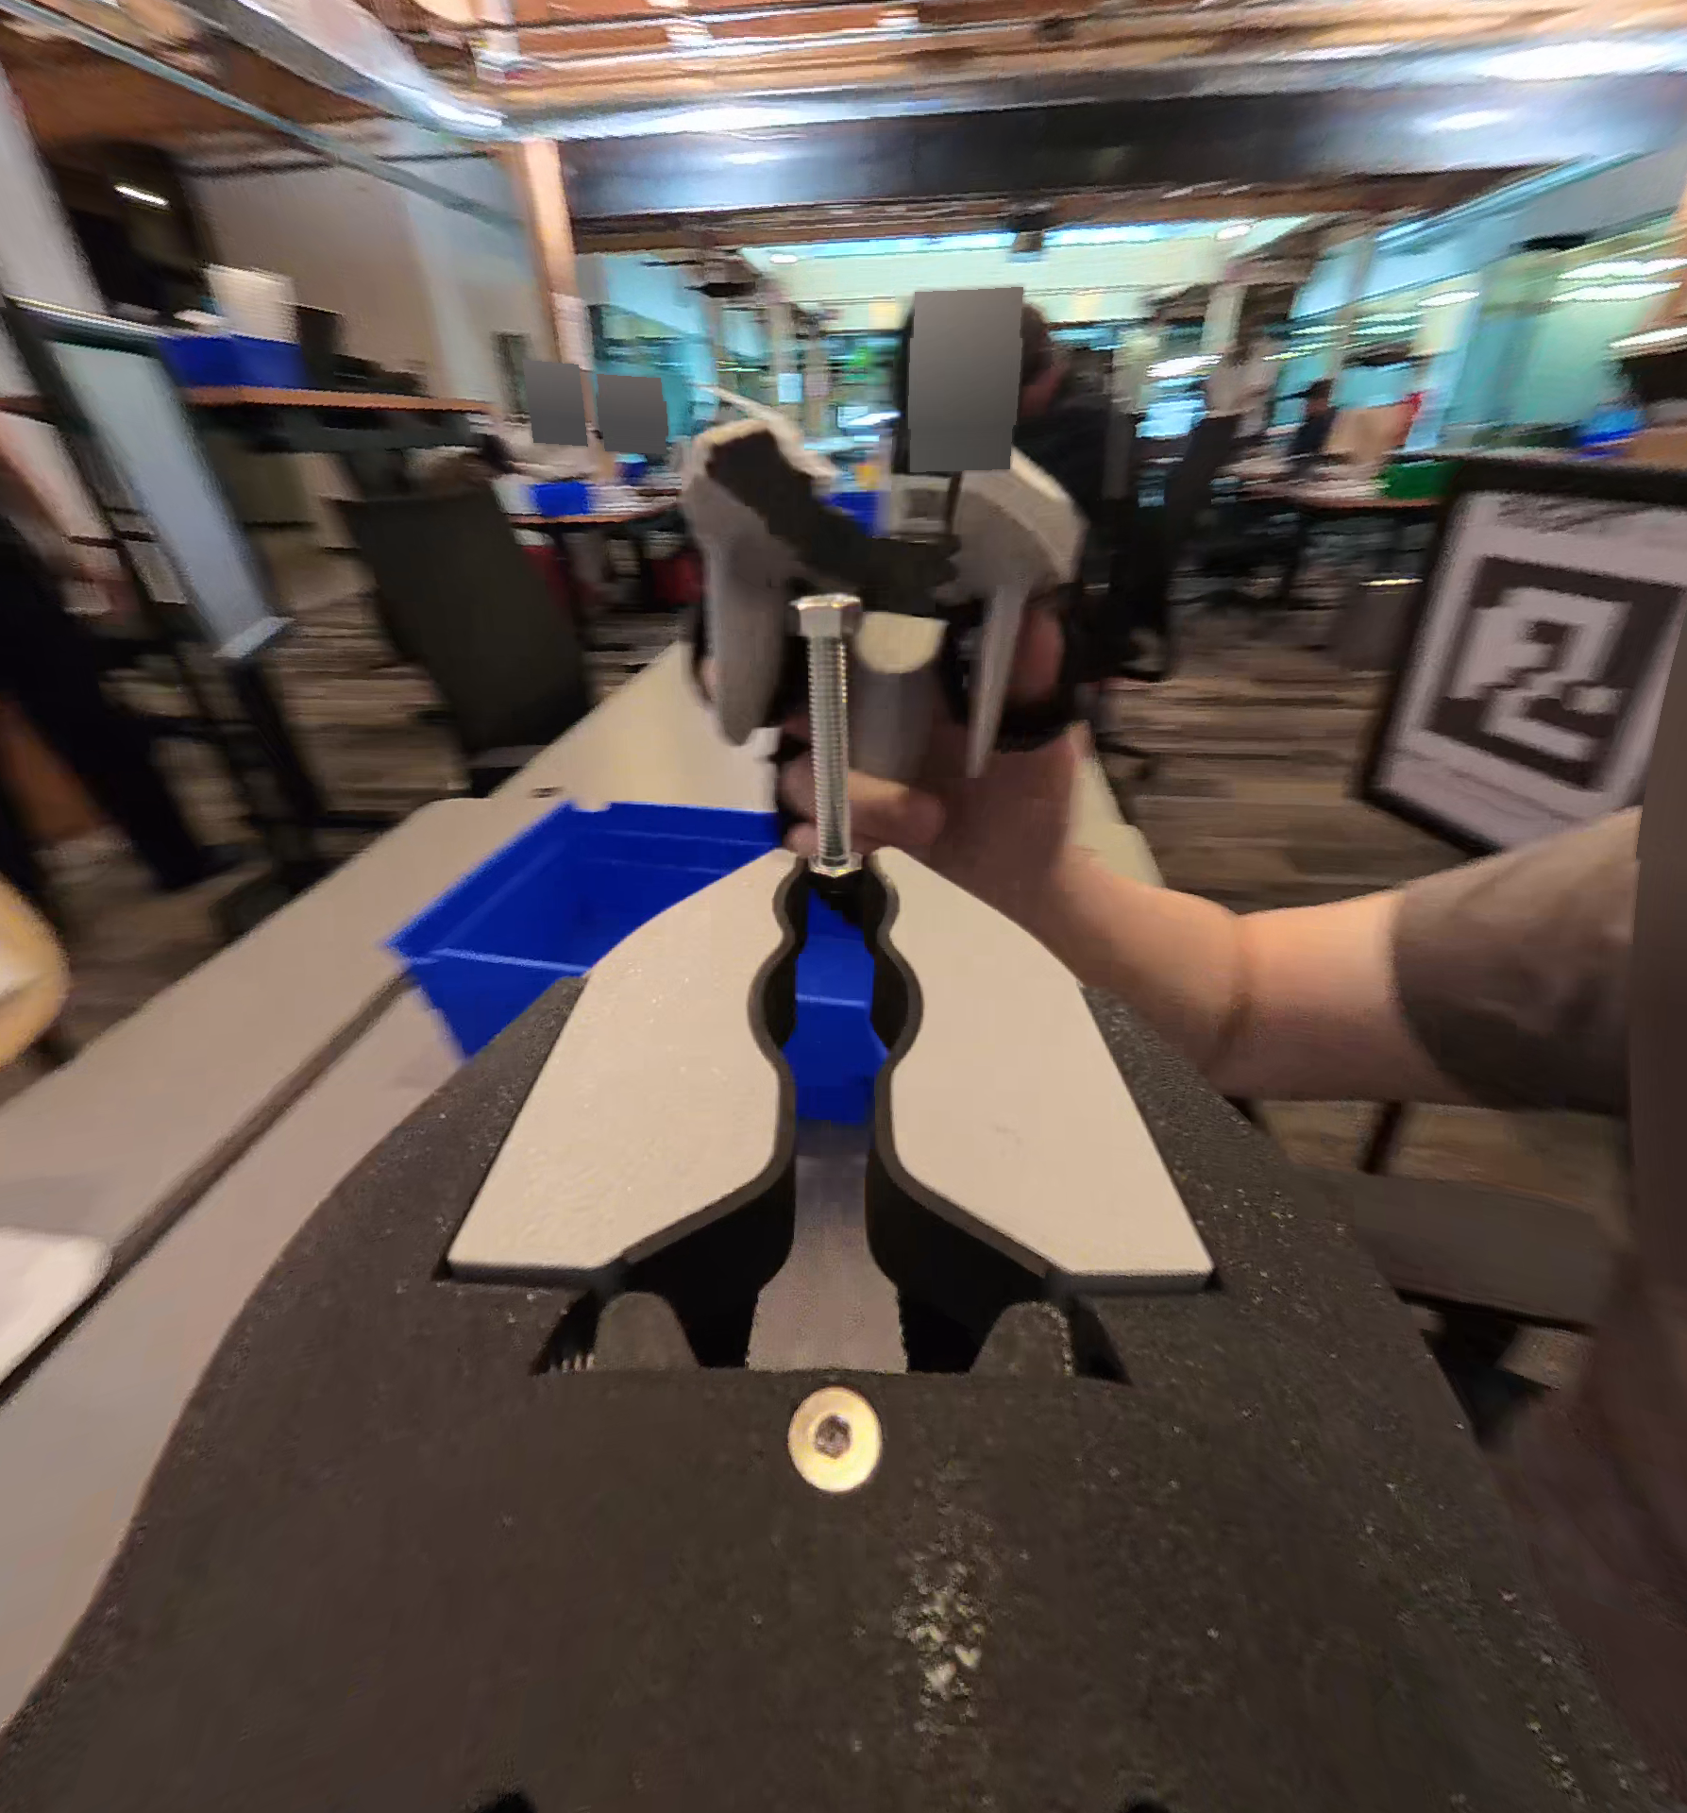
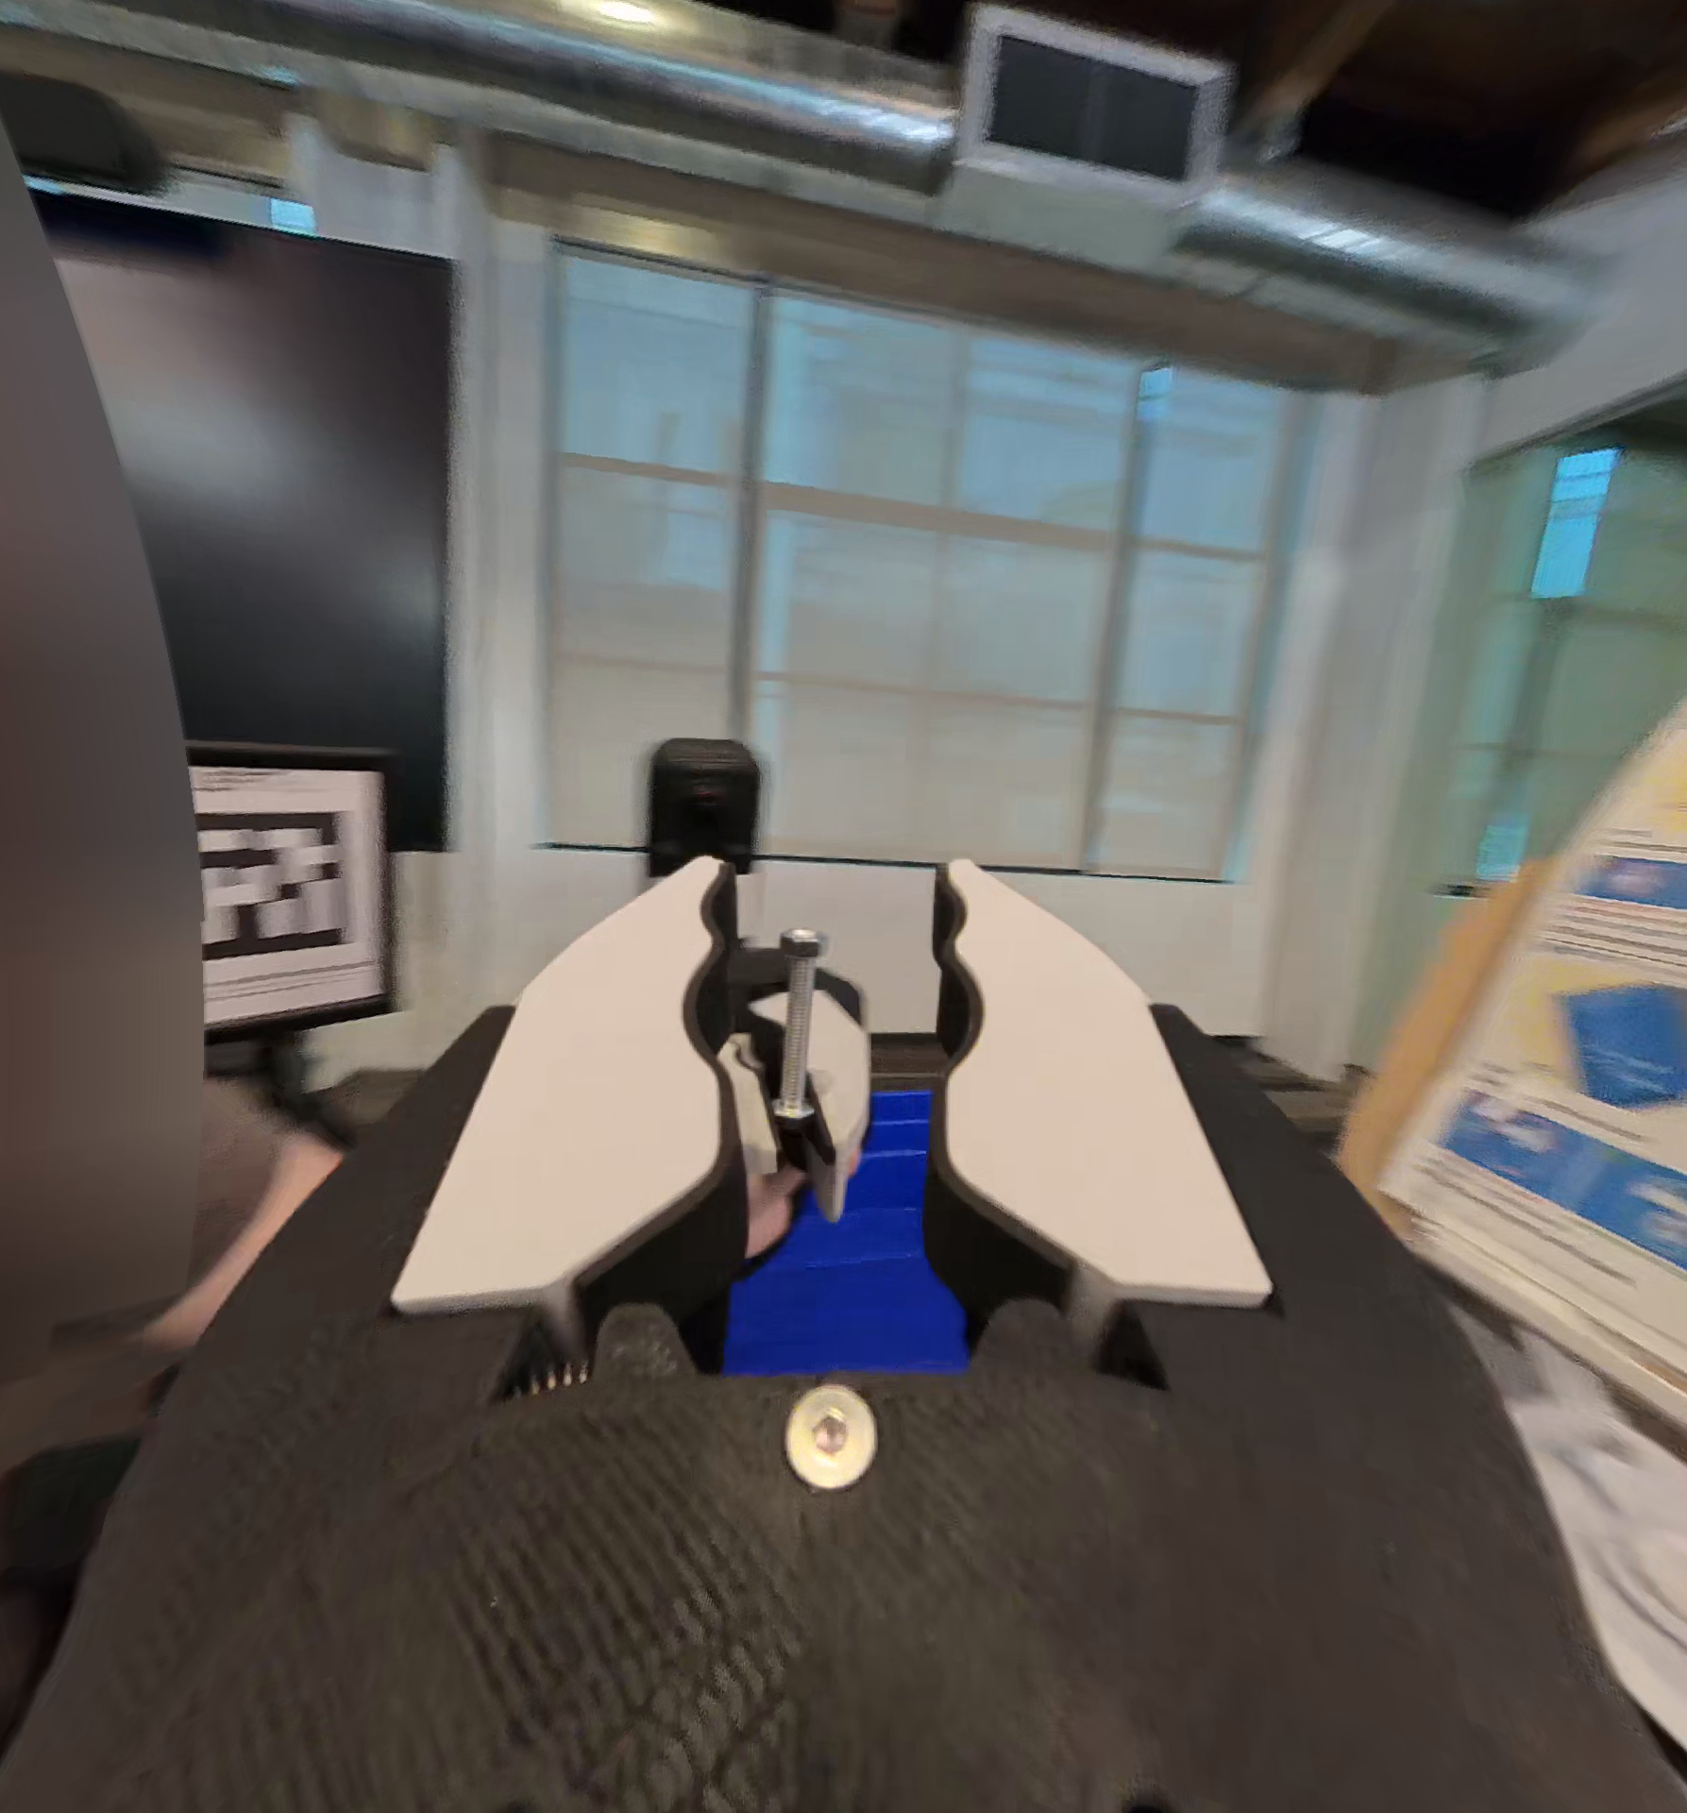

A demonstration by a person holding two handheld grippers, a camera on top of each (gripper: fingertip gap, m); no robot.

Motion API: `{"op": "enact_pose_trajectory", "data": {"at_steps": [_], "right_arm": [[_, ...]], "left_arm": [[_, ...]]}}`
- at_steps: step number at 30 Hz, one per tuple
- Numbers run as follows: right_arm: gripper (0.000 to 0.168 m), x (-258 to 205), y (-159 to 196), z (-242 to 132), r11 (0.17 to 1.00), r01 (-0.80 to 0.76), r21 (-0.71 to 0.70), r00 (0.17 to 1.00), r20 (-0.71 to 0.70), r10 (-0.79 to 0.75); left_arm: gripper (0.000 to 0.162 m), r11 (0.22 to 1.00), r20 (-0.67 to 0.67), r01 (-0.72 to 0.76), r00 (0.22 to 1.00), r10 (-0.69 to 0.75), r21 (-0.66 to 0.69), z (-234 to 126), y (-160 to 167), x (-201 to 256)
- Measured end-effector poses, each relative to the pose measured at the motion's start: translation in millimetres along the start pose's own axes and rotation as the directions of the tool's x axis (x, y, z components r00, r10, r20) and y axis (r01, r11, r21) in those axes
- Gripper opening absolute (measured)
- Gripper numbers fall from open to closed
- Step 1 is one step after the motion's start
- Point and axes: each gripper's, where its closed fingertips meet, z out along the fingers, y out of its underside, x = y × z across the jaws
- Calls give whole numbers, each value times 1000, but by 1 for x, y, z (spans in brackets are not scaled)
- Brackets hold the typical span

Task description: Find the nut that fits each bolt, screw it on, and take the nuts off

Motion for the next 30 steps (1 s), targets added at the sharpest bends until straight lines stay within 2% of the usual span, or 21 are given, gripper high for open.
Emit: {"op": "enact_pose_trajectory", "data": {"at_steps": [3, 5, 8, 16, 27, 30], "right_arm": [[31, 16, 0, -3, 987, 158, -22, 948, -277, -158], [31, 12, 6, 2, 968, 237, -83, 911, -326, -251], [31, 6, 18, 10, 962, 231, -147, 905, -329, -268], [30, 14, 28, 11, 961, 178, -210, 895, -371, -247], [12, 11, 38, 14, 954, 165, -251, 910, -333, -245], [11, 10, 38, 14, 952, 169, -254, 913, -325, -248]], "left_arm": [[10, 996, 171, -89, 981, 91, -17, -3, 2, -19], [10, 996, 205, -86, 975, 89, -27, -1, 4, -23], [10, 996, 229, -78, 970, 85, -41, 0, 9, -27], [9, 989, 271, -133, 951, 147, -70, 0, 9, -28], [9, 988, 253, -138, 955, 153, -75, 1, 9, -24], [9, 987, 248, -142, 956, 158, -78, 1, 9, -23]]}}
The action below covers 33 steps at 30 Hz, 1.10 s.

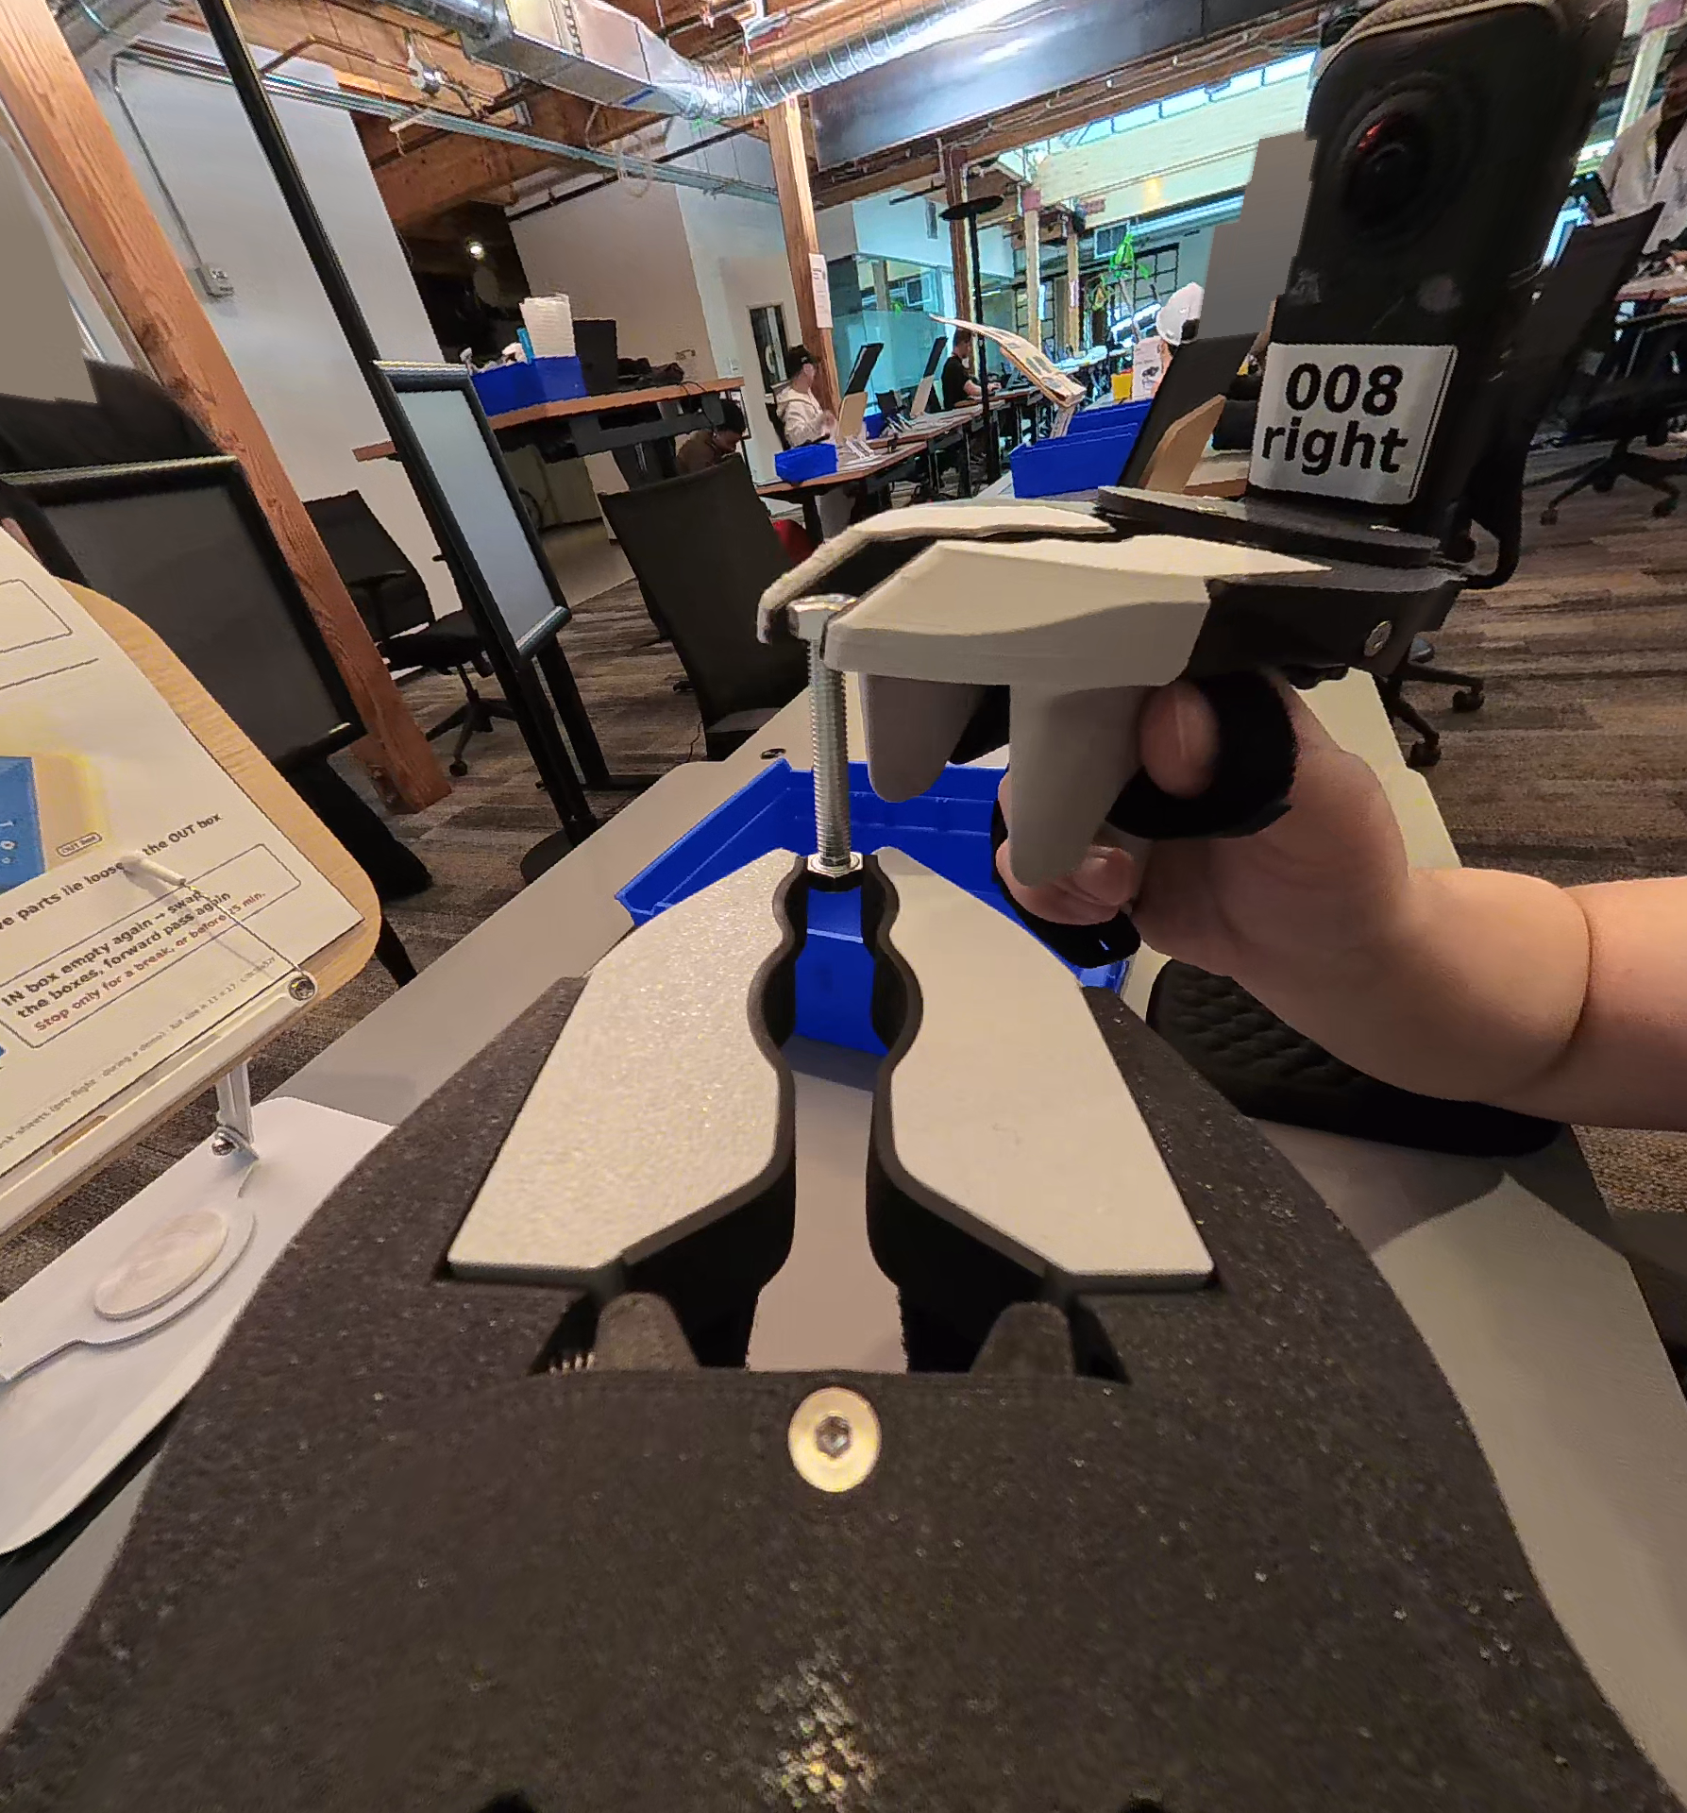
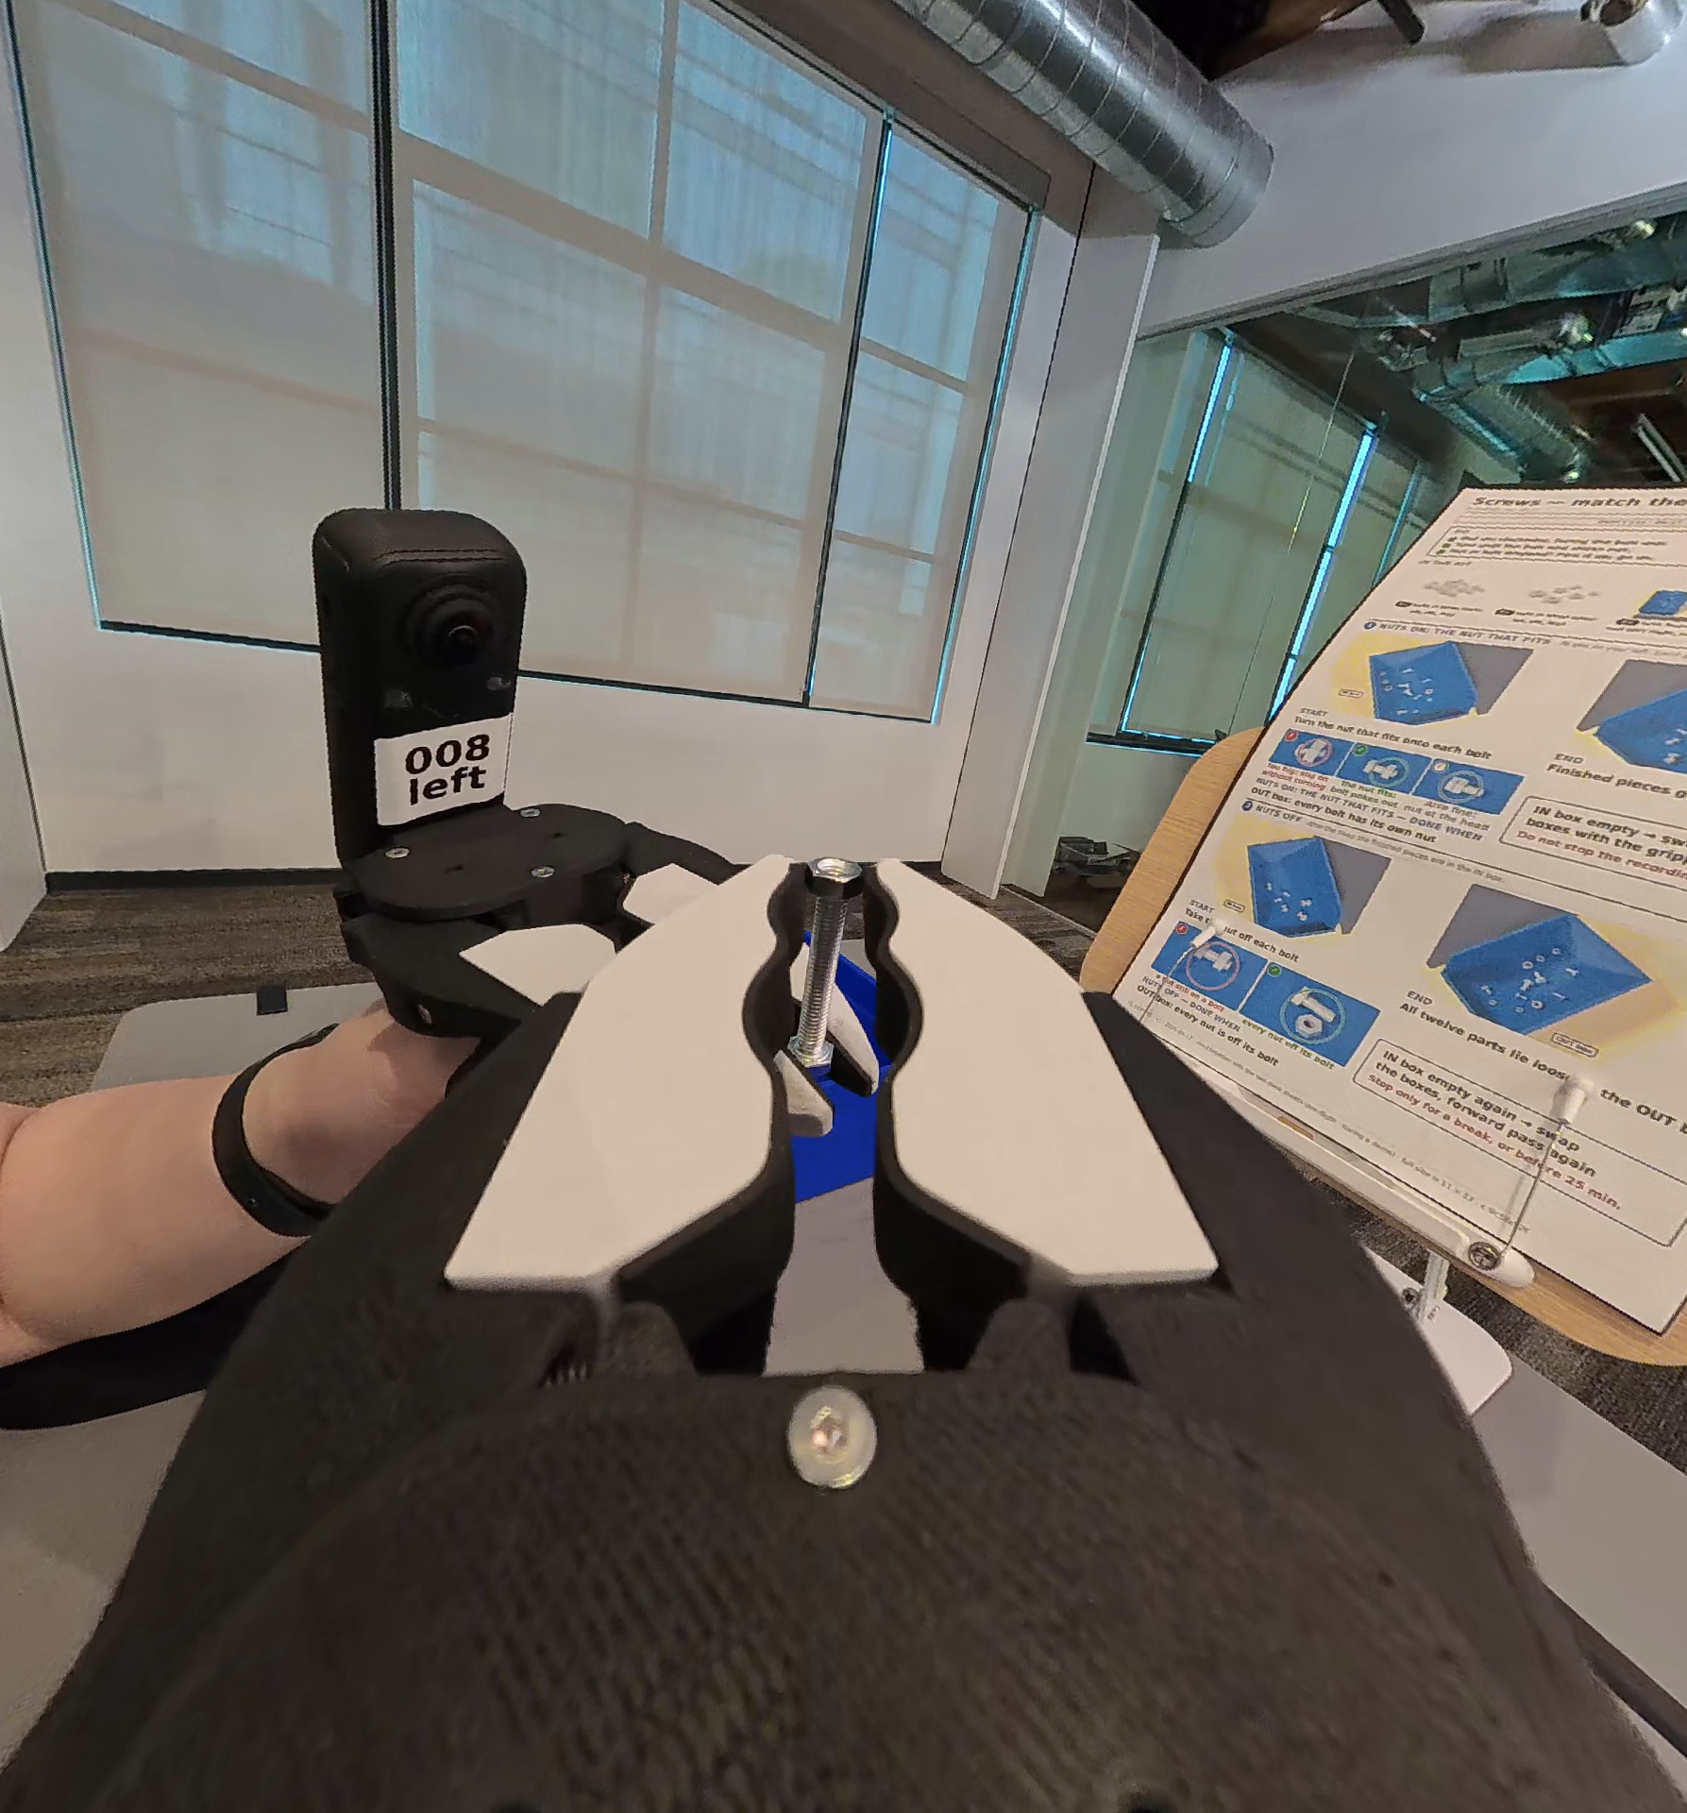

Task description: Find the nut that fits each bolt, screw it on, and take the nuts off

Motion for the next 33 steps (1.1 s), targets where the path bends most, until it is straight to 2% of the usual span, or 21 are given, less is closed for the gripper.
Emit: {"op": "enact_pose_trajectory", "data": {"at_steps": [4, 8, 12, 17, 23, 26, 29, 33], "right_arm": [[11, -4, -2, -1, 1000, 13, -4, 999, 41, -13], [11, -18, -7, -5, 999, -47, 2, 969, 242, 45], [11, -37, -15, -18, 985, -174, 2, 837, 527, 147], [11, -55, -20, -38, 937, -347, -39, 589, 768, 250], [11, -66, -22, -52, 882, -463, -89, 370, 885, 284], [11, -70, -23, -58, 862, -496, -103, 289, 917, 276], [11, -75, -22, -62, 854, -511, -101, 240, 937, 254], [11, -78, -20, -66, 854, -515, -72, 222, 952, 213]], "left_arm": [[10, 1000, -47, -2, 999, 2, 2, -1, -2, 5], [10, 998, -220, 56, 974, -53, 8, -6, -7, 23], [9, 996, -400, 84, 913, -75, 6, -14, -12, 46], [10, 992, -569, 124, 816, -106, -6, -22, -14, 73], [10, 981, -690, 186, 704, -170, -52, -30, -14, 90], [10, 975, -735, 208, 650, -194, -73, -34, -14, 99], [10, 967, -772, 232, 594, -225, -104, -37, -13, 106], [10, 971, -780, 208, 587, -217, -114, -36, -10, 110]]}}
